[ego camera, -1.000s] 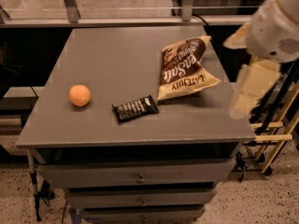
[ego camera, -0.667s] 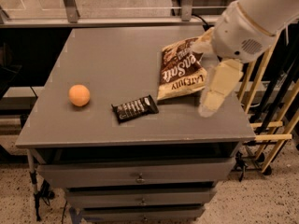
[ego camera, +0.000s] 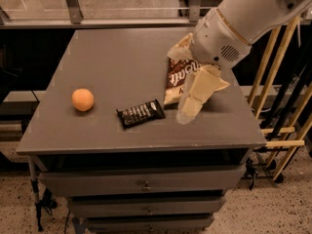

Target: Pick orange

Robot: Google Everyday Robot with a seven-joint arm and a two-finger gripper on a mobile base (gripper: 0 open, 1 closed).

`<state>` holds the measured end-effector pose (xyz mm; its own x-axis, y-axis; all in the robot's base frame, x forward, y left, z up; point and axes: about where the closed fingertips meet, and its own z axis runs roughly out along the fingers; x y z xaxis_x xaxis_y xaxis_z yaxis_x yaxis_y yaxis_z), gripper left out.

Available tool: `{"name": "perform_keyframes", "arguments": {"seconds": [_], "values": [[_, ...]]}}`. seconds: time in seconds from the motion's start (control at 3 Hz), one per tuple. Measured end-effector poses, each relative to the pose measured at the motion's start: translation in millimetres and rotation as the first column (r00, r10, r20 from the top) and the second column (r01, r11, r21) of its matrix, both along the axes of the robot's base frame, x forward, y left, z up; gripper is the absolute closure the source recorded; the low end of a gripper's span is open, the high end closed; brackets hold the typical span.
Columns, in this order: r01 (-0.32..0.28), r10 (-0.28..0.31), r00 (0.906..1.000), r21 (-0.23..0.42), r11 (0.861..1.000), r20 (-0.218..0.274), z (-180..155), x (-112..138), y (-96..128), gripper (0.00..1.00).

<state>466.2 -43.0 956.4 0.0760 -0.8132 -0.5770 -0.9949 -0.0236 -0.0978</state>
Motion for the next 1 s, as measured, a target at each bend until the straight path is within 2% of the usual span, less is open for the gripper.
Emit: {"name": "perform_keyframes", "arguments": {"seconds": [0.33, 0.67, 1.0], "values": [[-0.027, 0.027, 0.9995, 0.048, 0.998, -0.016, -16.6, 6.2, 26.0, 0.0], [-0.069, 0.073, 0.9968, 0.112, 0.991, -0.032, -41.3, 16.2, 71.6, 0.0], [-0.078, 0.083, 0.9961, 0.161, 0.984, -0.028, -59.9, 27.3, 105.8, 0.0]]}}
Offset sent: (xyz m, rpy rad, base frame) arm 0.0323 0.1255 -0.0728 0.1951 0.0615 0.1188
